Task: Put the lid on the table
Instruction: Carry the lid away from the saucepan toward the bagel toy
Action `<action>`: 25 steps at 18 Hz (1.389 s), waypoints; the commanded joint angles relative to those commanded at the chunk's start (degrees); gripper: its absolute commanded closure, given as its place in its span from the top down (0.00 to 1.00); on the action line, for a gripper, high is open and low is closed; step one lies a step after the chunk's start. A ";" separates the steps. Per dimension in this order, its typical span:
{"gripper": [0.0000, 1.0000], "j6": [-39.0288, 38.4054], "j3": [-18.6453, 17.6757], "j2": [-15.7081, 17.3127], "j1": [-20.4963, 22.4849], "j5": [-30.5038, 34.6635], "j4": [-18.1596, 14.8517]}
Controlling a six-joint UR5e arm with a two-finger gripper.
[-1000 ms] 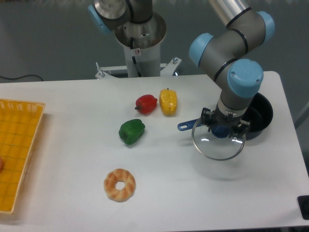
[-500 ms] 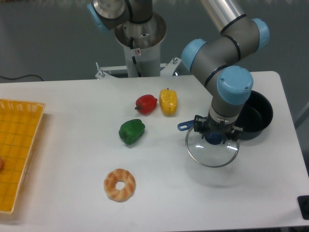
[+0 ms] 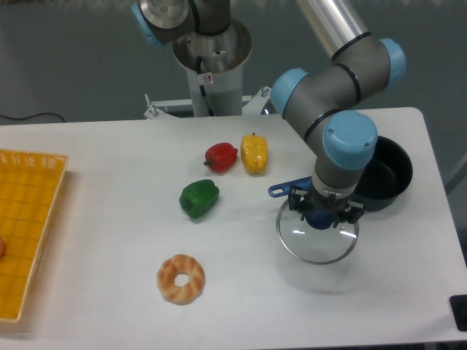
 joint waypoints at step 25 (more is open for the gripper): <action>0.51 -3.78 0.18 -4.39 -3.07 0.09 2.02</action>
